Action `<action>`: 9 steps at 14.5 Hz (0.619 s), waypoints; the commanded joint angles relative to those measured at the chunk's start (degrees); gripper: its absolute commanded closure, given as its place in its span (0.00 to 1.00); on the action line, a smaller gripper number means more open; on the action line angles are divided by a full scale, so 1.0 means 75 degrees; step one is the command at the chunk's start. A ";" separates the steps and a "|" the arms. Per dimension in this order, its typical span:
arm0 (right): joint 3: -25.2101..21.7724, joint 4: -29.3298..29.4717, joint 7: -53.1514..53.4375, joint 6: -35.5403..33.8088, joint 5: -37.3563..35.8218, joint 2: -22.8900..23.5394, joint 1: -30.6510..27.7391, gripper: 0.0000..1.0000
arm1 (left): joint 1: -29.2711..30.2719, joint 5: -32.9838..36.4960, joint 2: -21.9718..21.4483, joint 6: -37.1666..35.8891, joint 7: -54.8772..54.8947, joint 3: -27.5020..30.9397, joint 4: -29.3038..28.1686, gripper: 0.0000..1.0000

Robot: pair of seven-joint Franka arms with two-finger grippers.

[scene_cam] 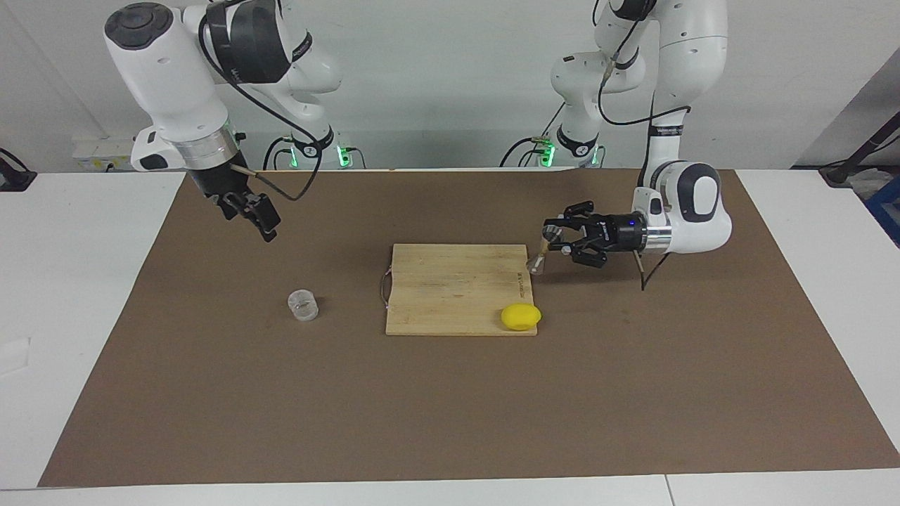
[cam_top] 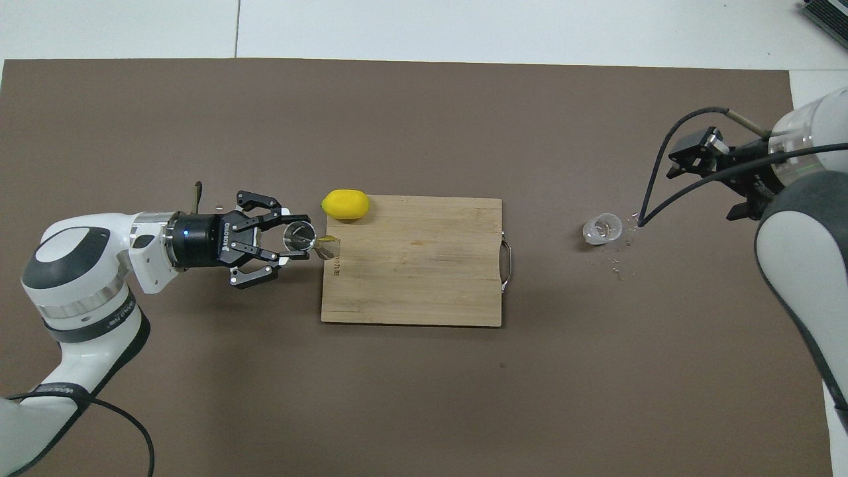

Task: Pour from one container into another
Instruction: 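Carry the dark cup onto the board while the right gripper reaches the glass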

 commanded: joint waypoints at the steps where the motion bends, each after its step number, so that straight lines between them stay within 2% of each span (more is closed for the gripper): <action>1: 0.0050 -0.0151 0.0997 0.0182 0.1001 0.0154 -0.0520 0.00 | -0.0952 -0.0805 -0.0692 0.1151 -0.0157 0.0125 -0.0712 0.68; 4: 0.0050 -0.0397 0.1899 0.0194 0.1334 0.0458 -0.0768 0.00 | -0.2054 -0.1601 -0.1091 0.2863 -0.0543 0.0113 -0.0795 0.68; 6: 0.0050 -0.0455 0.2509 0.0194 0.1707 0.0728 -0.0896 0.00 | -0.2745 -0.2514 -0.1103 0.3614 -0.0708 0.0113 -0.0749 0.67; 9: 0.0050 -0.1040 0.2816 0.0346 0.2235 0.0880 -0.1119 0.00 | -0.3660 -0.3675 -0.0998 0.4587 -0.0626 0.0101 -0.0655 0.65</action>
